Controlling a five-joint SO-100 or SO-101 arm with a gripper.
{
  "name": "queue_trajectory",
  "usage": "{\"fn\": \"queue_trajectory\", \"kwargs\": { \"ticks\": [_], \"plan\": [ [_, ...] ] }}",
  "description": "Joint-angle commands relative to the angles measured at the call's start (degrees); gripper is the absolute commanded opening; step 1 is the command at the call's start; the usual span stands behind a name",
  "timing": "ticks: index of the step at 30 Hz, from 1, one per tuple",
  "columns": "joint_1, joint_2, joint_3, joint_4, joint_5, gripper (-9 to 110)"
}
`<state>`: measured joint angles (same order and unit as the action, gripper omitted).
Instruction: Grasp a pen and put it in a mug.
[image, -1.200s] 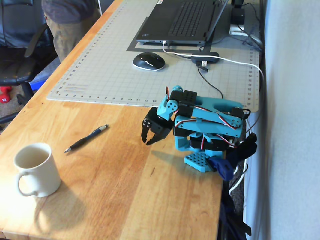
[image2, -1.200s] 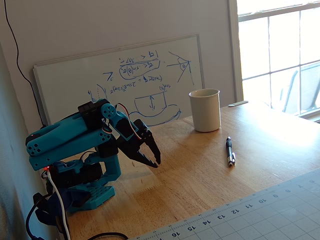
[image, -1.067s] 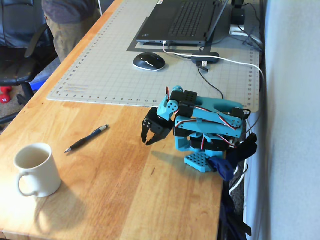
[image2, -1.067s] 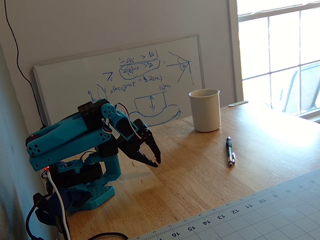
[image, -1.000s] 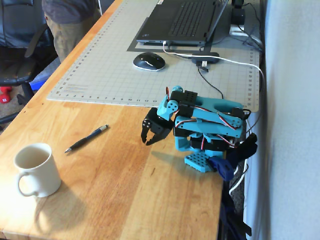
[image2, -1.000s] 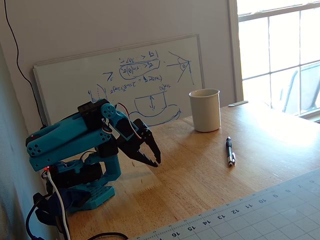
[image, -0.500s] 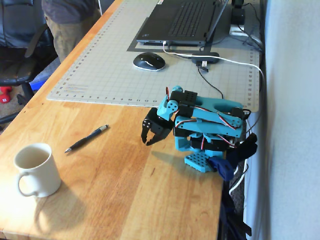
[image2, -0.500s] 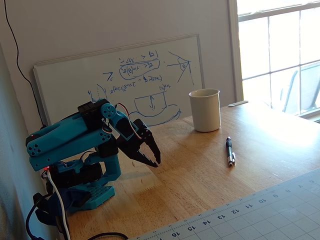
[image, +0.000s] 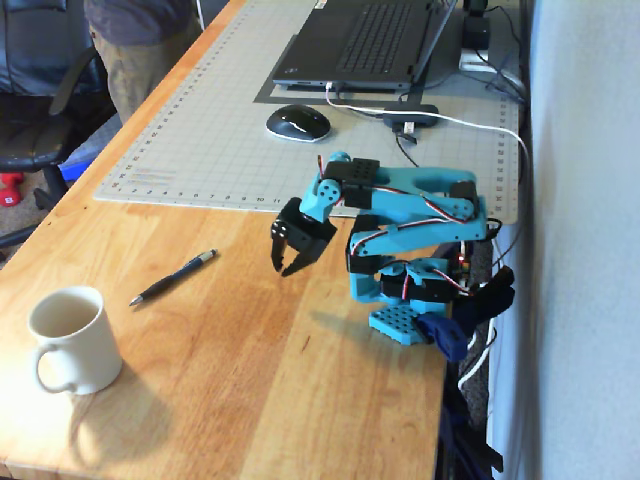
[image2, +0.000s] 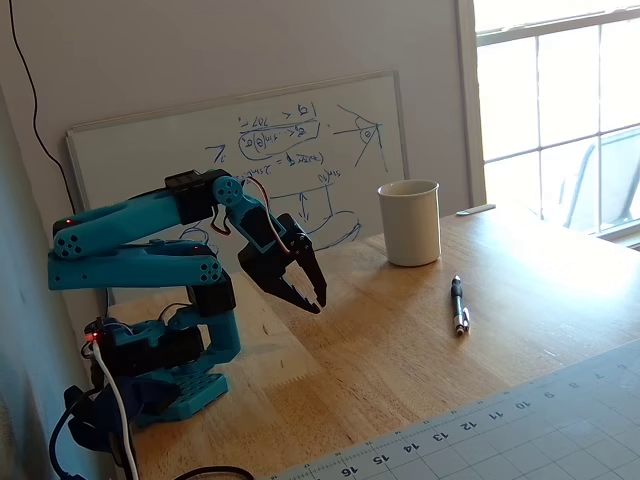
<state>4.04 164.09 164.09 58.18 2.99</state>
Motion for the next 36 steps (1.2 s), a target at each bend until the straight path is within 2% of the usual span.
{"fn": "queue_trajectory", "kwargs": {
  "ticks": [1, 9, 12, 18, 21, 29, 36],
  "plan": [
    [-0.35, -6.94, -9.32, -6.24, 0.62, 2],
    [0.62, -23.12, -18.90, -19.86, 1.67, 2],
    [1.76, -29.44, -23.03, -22.50, 7.47, 6],
    [1.41, -42.36, -32.34, -23.03, 20.57, 17],
    [-0.18, -50.19, -38.94, -23.64, 23.73, 20],
    [-1.23, -72.25, -62.23, -23.73, 35.42, 21],
    [-1.93, -87.19, -76.64, -23.29, 36.56, 21]
  ]
}}
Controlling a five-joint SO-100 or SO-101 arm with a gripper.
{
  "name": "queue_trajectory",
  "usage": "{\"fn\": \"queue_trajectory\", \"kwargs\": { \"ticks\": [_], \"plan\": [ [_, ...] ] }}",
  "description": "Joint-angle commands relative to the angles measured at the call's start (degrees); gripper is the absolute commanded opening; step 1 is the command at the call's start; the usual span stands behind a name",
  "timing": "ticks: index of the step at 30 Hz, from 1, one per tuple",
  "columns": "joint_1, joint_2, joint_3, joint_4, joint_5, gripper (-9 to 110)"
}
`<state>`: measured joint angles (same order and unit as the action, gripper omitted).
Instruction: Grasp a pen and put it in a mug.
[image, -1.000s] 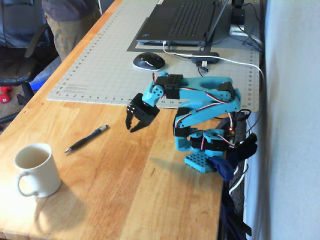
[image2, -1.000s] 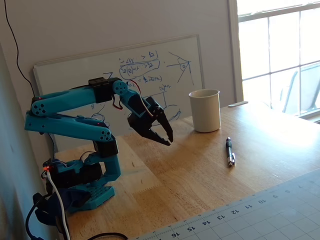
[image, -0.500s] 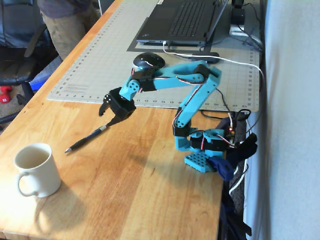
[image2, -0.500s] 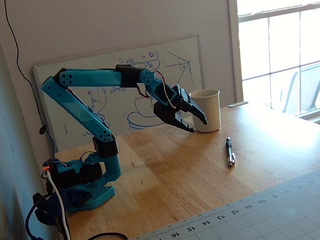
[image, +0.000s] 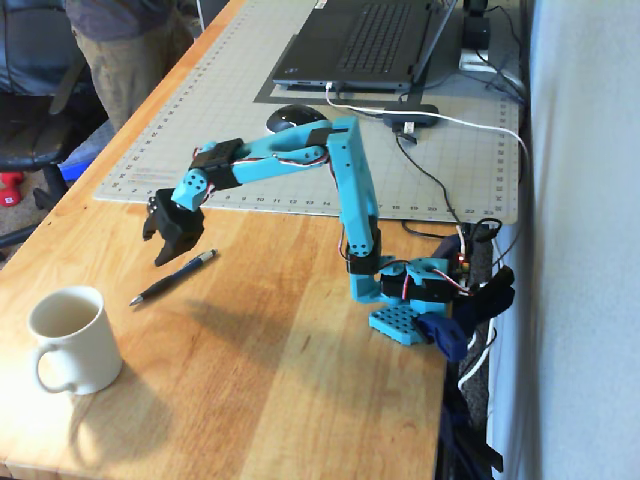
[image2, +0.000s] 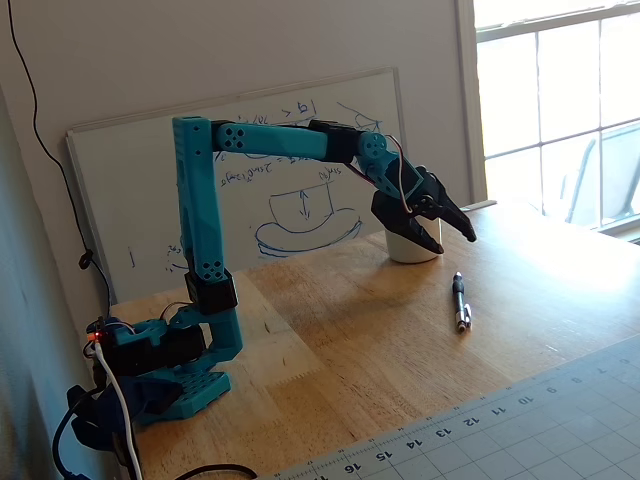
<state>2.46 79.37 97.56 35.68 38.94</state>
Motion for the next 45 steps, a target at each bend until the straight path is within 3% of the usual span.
{"fn": "queue_trajectory", "kwargs": {
  "ticks": [1, 11, 24, 45],
  "plan": [
    [-0.35, -4.31, -11.69, -0.79, 0.62, 21],
    [-0.26, -14.50, -14.59, -0.26, 1.14, 21],
    [-0.97, -10.90, -8.79, 7.03, 1.41, 21],
    [3.34, -9.76, 2.02, 7.56, 1.49, 20]
  ]
}}
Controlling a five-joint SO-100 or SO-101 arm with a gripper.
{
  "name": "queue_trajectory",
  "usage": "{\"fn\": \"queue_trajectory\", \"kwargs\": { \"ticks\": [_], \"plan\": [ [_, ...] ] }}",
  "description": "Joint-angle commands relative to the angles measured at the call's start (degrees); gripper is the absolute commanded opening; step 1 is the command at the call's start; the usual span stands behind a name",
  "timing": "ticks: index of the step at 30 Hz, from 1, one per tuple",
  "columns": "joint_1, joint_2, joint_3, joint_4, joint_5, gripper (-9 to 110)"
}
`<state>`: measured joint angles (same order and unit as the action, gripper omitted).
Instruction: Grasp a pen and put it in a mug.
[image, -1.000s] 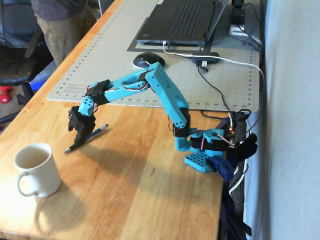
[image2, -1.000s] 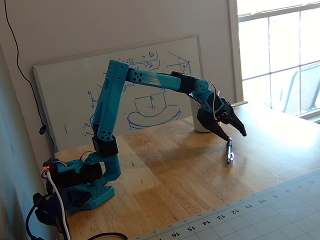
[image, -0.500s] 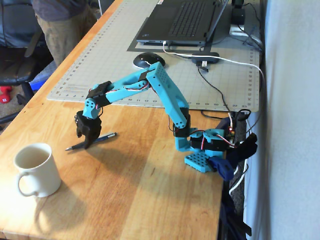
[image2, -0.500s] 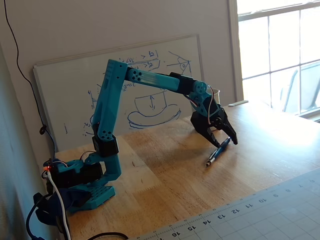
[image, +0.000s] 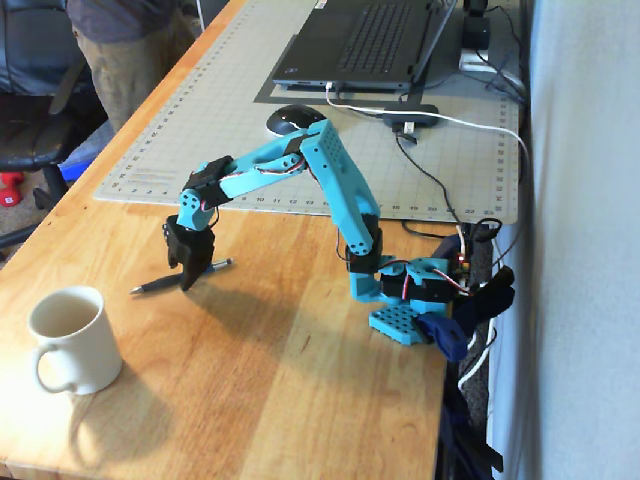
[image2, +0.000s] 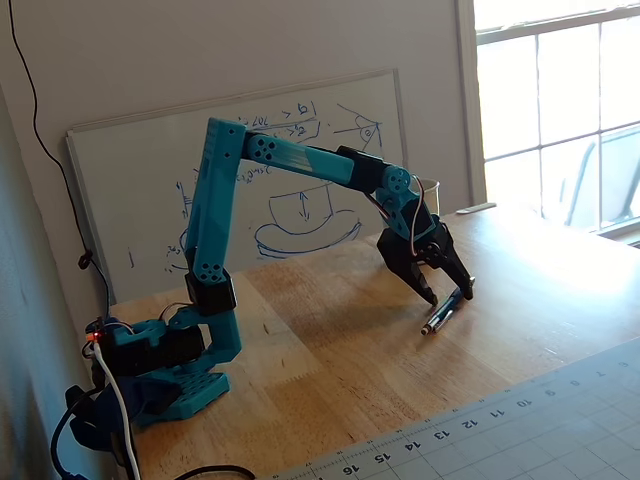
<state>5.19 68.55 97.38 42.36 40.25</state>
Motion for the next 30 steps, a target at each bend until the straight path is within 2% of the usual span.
{"fn": "queue_trajectory", "kwargs": {
  "ticks": [1, 12, 21, 30],
  "plan": [
    [0.62, 1.14, 2.46, 0.88, 0.18, 20],
    [0.88, 1.41, 3.96, 0.18, 0.26, 0],
    [2.55, 2.72, 2.90, 0.09, -0.26, 0],
    [0.18, 16.08, 0.26, 0.09, 0.09, 0]
  ]
}}
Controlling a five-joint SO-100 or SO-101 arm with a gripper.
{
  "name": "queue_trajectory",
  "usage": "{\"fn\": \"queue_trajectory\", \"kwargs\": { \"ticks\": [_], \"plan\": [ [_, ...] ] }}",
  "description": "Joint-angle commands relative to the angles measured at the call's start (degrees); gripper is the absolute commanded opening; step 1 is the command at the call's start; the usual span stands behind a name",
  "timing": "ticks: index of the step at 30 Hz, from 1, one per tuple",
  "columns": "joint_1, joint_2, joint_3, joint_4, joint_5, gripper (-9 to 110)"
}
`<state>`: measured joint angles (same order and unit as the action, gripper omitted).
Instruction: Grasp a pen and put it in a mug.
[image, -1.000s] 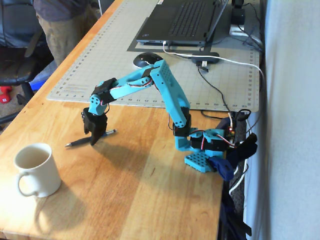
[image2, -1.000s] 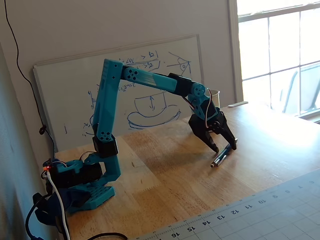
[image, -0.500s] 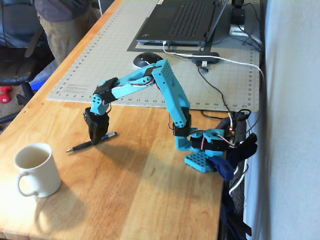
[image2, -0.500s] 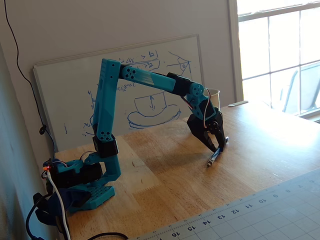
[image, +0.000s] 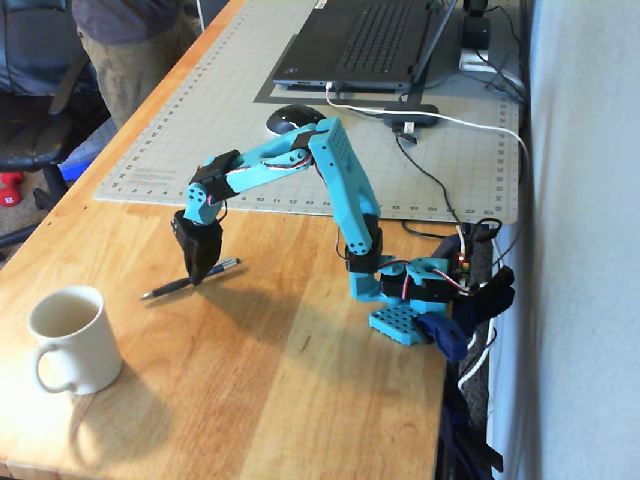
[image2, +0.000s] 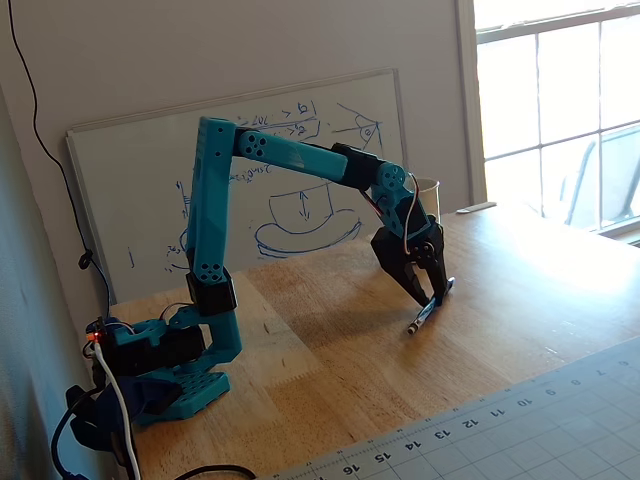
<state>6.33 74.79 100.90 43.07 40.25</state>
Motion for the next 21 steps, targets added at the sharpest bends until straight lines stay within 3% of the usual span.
{"fn": "queue_trajectory", "kwargs": {
  "ticks": [1, 9, 12, 16, 21],
  "plan": [
    [-0.97, 11.25, -3.52, -0.62, 0.09, 0],
    [-2.02, 20.74, -4.48, -1.41, -1.58, 0],
    [-3.08, 23.47, -5.01, -4.39, -6.50, 0],
    [-3.34, 26.89, -4.48, -8.96, -20.39, 0],
    [-4.39, 30.50, -4.39, -9.93, -44.91, 0]
  ]
}}
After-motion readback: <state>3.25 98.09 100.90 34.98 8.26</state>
